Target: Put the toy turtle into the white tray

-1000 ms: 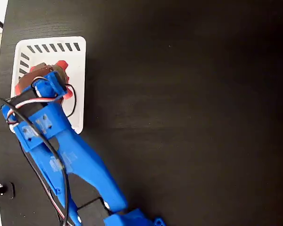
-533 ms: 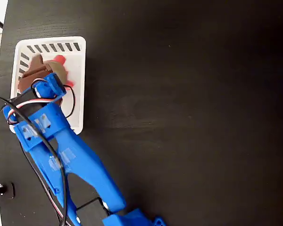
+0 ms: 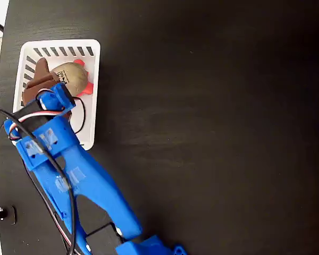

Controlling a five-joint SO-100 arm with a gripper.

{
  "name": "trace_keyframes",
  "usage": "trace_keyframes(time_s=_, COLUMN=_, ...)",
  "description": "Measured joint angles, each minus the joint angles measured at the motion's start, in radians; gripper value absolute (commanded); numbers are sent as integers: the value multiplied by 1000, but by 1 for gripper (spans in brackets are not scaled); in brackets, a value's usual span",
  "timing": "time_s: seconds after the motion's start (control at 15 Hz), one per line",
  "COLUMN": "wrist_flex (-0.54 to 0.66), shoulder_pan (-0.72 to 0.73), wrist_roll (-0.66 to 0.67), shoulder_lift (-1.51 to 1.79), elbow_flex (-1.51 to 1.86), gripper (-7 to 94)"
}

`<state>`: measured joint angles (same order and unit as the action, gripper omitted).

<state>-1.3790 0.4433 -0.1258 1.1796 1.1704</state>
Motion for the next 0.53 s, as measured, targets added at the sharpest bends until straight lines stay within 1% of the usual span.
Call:
trace_keyframes(time_s=0.07, wrist_flex=-18, shoulder_pan=0, wrist_roll=0, shoulder_lift=0, elbow_flex=-2, gripper=16)
trace_keyframes(time_s=0.13, wrist_flex=-35, shoulder_pan=0, wrist_roll=0, shoulder_lift=0, elbow_flex=-11, gripper=0)
trace_keyframes(time_s=0.33, wrist_flex=-66, shoulder_pan=12, wrist_roll=-2, shoulder_lift=41, elbow_flex=-40, gripper=0)
trace_keyframes(time_s=0.53, wrist_flex=-41, shoulder_pan=23, wrist_roll=-25, shoulder_lift=199, elbow_flex=-38, gripper=0)
